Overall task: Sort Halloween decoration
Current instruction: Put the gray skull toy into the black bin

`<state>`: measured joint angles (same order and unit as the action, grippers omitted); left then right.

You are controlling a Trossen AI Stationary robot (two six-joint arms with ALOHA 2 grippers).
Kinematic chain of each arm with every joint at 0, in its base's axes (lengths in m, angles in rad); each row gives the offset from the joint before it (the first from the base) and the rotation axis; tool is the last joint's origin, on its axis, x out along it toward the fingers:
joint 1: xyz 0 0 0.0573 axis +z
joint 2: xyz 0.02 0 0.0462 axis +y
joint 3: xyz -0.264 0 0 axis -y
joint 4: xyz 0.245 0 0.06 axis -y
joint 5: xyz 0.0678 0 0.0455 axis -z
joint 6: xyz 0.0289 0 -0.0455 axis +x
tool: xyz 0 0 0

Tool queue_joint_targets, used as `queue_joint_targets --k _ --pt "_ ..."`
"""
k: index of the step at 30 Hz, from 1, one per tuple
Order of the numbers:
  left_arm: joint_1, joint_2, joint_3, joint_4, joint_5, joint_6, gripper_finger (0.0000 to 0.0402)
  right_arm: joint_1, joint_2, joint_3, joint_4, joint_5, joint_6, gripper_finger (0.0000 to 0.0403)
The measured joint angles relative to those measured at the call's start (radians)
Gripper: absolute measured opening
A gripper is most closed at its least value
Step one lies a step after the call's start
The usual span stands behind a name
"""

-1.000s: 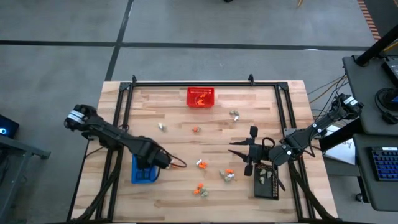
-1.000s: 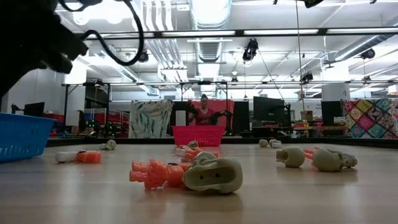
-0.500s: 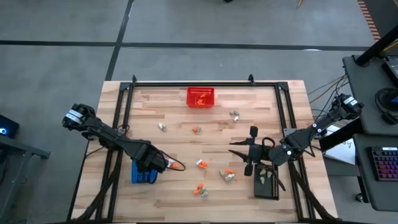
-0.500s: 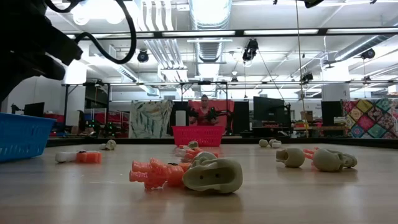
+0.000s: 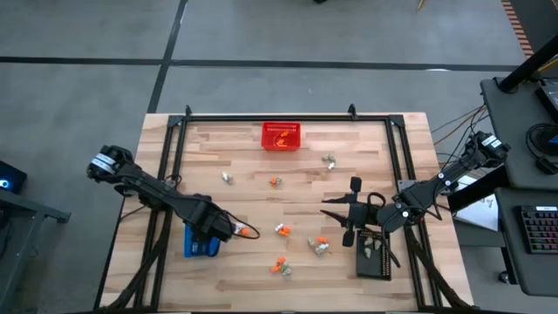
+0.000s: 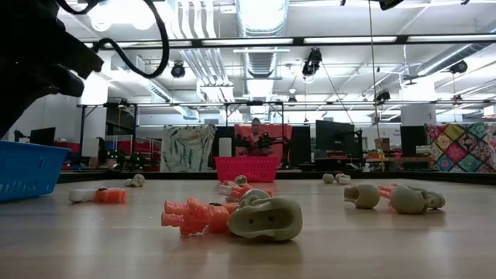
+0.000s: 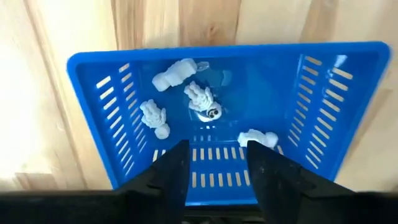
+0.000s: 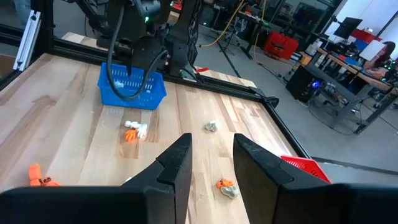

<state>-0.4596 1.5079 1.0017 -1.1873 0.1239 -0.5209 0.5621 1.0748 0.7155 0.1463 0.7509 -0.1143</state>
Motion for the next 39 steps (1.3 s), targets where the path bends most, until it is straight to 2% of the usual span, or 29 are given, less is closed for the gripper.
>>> queue_joint_targets --k 4,9,11,14,18,26,34,39 --pt "0.0 -0.042 0.023 0.0 -0.047 0.047 0.0126 0.0 0.0 0.0 0.0 0.0 0.004 0.0107" --pt "0.006 -0.168 0.045 0.032 -0.237 0.084 0.01 -0.029 0.0 0.0 0.0 -0.003 0.048 0.0107" --pt "0.01 -0.235 0.044 0.086 -0.323 0.101 0.0086 -0.06 0.001 0.0 0.0 -0.012 0.071 0.0107" --pt "0.019 -0.333 0.035 0.195 -0.43 0.143 0.007 -0.126 0.003 0.0 0.0 -0.086 0.12 0.0107" --pt "0.031 -0.441 0.004 0.361 -0.529 0.249 0.005 -0.232 0.008 0.002 -0.001 -0.152 0.219 0.0107" --pt "0.083 -0.592 -0.177 0.72 -0.534 0.481 0.0037 -0.414 0.008 0.002 -0.023 -0.317 0.372 0.0107" --pt "0.219 -0.685 -0.382 0.908 -0.526 0.489 0.0036 -0.54 0.008 0.013 -0.123 -0.344 0.464 0.0107" --pt "0.318 -0.725 -0.417 0.943 -0.499 0.486 0.0036 -0.622 0.009 0.037 -0.232 -0.344 0.501 0.0107"
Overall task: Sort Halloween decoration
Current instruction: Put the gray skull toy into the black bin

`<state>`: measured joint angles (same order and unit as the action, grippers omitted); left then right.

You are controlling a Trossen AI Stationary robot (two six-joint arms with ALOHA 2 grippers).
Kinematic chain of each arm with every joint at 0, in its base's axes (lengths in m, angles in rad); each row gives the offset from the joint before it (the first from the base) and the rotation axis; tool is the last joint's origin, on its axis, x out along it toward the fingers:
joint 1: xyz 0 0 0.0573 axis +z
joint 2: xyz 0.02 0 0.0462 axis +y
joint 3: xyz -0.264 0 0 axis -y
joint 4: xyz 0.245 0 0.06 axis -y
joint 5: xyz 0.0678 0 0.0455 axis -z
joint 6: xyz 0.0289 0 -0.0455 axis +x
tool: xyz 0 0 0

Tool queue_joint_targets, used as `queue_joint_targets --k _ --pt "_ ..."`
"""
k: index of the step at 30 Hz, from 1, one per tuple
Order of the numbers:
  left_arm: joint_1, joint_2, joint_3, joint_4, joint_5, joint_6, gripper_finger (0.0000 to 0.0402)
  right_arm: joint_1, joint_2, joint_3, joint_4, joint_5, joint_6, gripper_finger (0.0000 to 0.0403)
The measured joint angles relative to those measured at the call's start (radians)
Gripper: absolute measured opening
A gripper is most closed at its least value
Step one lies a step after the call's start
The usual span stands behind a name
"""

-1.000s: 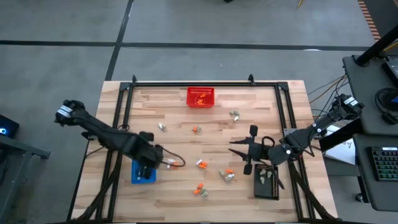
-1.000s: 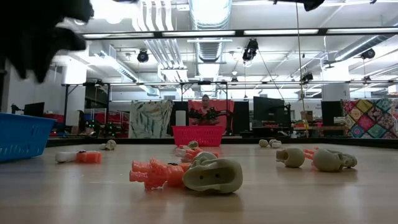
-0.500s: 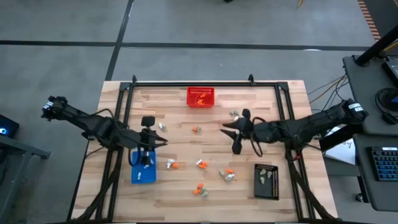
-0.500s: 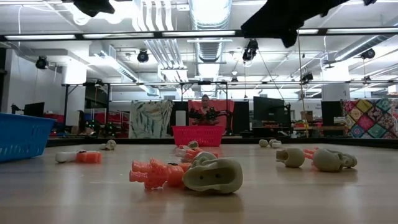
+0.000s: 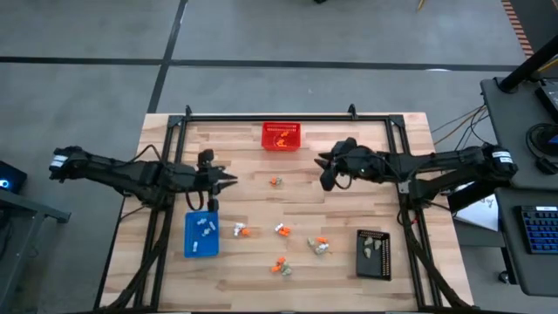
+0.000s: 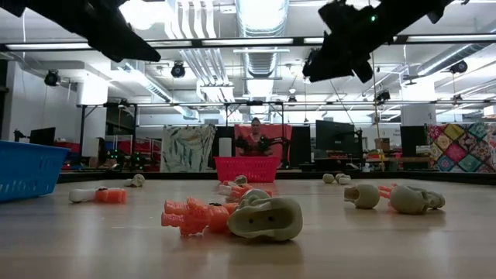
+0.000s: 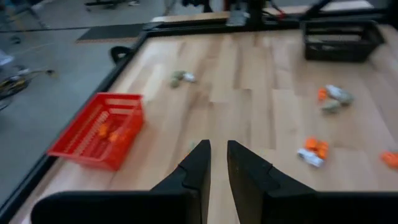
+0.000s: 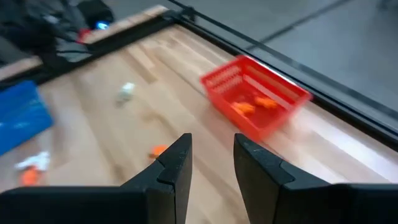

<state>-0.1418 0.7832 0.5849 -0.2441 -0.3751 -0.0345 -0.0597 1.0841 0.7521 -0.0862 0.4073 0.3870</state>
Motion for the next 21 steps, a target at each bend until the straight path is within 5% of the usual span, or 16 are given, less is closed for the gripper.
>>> queue_joint_targets --k 10,21 --pt "0.219 -0.033 -0.014 0.097 0.184 0.071 0.0036 -0.161 0.104 0.038 -0.071 -0.134 0.009 0.0107" --pt "0.304 -0.001 -0.025 0.14 0.13 0.104 0.0036 -0.249 0.274 0.226 -0.413 -0.15 0.028 0.0105"
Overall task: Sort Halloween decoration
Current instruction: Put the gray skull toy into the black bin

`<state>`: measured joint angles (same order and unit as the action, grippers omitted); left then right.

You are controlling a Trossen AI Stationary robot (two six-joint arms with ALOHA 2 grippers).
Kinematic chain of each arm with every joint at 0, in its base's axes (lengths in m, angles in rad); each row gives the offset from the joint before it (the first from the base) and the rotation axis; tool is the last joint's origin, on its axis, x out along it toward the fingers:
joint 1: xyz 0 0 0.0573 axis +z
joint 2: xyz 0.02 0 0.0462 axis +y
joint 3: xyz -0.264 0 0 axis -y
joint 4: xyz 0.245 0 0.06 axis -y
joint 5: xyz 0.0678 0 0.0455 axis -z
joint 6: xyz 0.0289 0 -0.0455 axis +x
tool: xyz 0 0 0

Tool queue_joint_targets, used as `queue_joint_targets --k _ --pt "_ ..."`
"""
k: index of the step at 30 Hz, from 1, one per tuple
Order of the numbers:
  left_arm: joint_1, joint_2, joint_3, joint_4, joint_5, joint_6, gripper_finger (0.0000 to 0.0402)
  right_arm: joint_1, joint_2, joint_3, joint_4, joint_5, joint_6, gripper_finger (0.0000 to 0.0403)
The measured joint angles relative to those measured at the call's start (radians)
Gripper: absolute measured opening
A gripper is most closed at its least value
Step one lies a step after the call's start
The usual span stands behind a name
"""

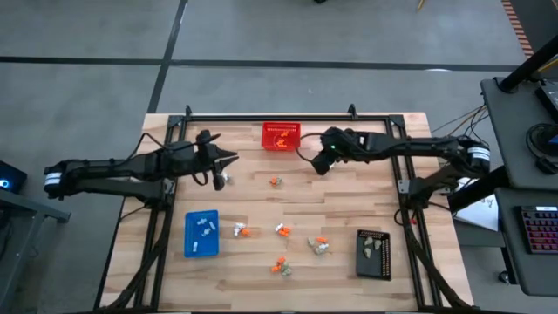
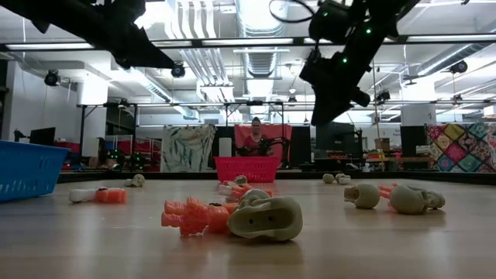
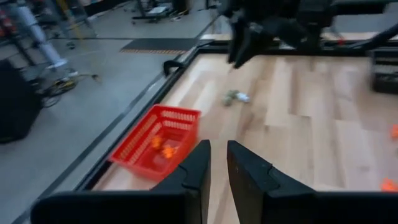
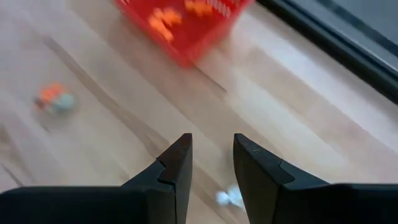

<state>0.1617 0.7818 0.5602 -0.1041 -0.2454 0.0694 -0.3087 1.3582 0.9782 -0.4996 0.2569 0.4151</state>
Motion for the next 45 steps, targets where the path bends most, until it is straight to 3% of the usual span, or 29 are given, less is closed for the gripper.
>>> queue_joint_targets --k 9,12,17,22,42,45 --pt "0.0 0.038 0.0 0.0 -0.014 -0.023 0.0036 -0.045 0.182 0.168 -0.332 -0.005 -0.087 0.009" --pt "-0.001 0.049 0.0 0.0 -0.015 -0.026 0.0036 -0.06 0.234 0.203 -0.375 -0.041 -0.223 0.0089" --pt "-0.001 0.061 0.0 0.0 -0.015 -0.026 0.0036 -0.089 0.292 0.229 -0.377 -0.205 -0.534 0.0098" --pt "-0.001 0.068 0.0 0.0 -0.015 -0.026 0.0036 -0.091 0.324 0.226 -0.377 -0.205 -0.758 0.0112" --pt "-0.001 0.068 0.0 0.0 -0.015 -0.025 0.0036 -0.142 0.347 0.228 -0.283 -0.087 -0.881 0.0118" --pt "-0.001 0.068 0.0 0.0 -0.015 -0.013 0.0036 -0.142 0.347 0.228 -0.295 -0.094 -0.937 0.0101"
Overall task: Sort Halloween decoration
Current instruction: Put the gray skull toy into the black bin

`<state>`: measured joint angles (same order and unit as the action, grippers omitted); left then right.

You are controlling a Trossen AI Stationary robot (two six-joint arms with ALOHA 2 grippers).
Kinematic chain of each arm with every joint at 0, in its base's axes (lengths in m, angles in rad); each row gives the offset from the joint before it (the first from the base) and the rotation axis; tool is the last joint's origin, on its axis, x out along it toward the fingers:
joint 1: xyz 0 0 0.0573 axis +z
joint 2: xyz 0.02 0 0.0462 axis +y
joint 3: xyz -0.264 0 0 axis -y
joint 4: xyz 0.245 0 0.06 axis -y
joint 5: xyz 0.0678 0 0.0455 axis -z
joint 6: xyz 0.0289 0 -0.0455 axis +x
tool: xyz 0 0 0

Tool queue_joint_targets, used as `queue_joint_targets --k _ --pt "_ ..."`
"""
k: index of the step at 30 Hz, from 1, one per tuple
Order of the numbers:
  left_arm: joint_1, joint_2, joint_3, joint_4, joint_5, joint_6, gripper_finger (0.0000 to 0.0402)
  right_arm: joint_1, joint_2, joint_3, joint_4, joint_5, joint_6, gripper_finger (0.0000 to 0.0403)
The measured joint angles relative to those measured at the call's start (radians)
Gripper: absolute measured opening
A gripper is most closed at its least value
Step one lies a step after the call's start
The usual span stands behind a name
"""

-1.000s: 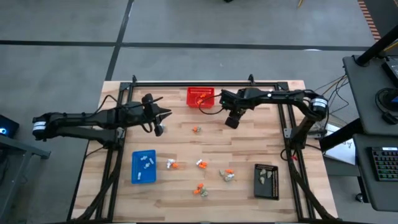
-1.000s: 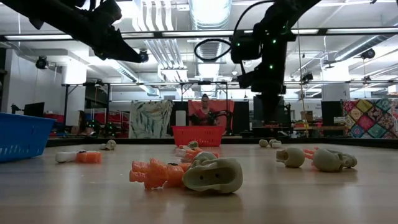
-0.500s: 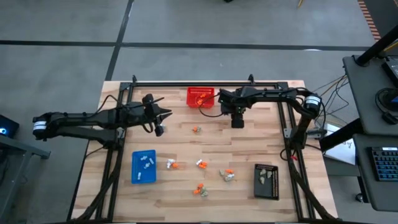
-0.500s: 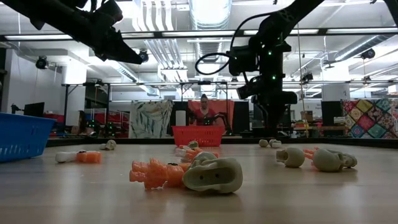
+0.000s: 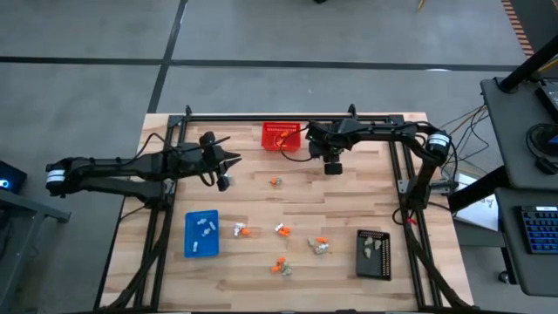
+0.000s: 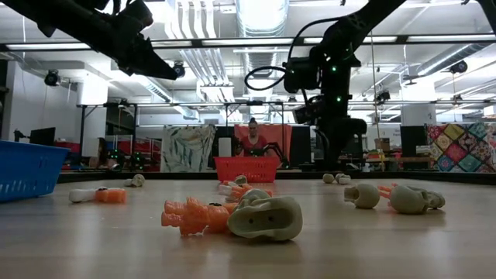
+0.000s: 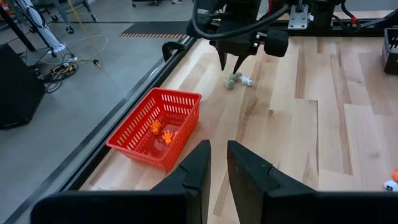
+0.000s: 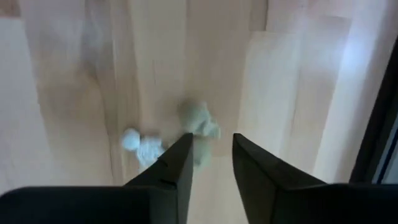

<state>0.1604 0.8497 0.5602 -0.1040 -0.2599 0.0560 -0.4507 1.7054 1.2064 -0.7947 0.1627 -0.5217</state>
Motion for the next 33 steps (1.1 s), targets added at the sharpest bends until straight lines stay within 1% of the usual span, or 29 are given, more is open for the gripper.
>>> queue_joint_targets --k 3,5,8,14,18,22,33 --pt "0.0 0.0 0.0 0.005 0.0 0.005 0.0036 -0.002 0.0 0.001 0.04 -0.006 0.049 0.0076" --pt "0.0 0.0 0.0 0.013 0.0 0.006 0.0036 -0.002 0.0 0.001 0.032 -0.006 0.062 0.0073" --pt "0.0 0.0 0.0 0.025 0.0 0.013 0.0036 -0.002 0.0 0.0 0.034 -0.005 0.059 0.0093" --pt "0.0 0.0 0.0 0.034 0.0 0.014 0.0036 -0.002 0.0 0.0 0.034 -0.005 0.05 0.0155" --pt "0.0 0.0 0.0 0.038 0.0 0.014 0.0036 -0.002 0.0 0.0 0.035 -0.005 0.05 0.0181" --pt "0.0 0.0 0.0 0.039 0.0 0.014 0.0036 -0.002 0.0 -0.01 0.044 -0.005 0.066 0.019" --pt "0.0 0.0 0.0 0.037 0.0 0.014 0.0036 -0.002 0.0 -0.06 0.111 -0.005 0.076 0.0192"
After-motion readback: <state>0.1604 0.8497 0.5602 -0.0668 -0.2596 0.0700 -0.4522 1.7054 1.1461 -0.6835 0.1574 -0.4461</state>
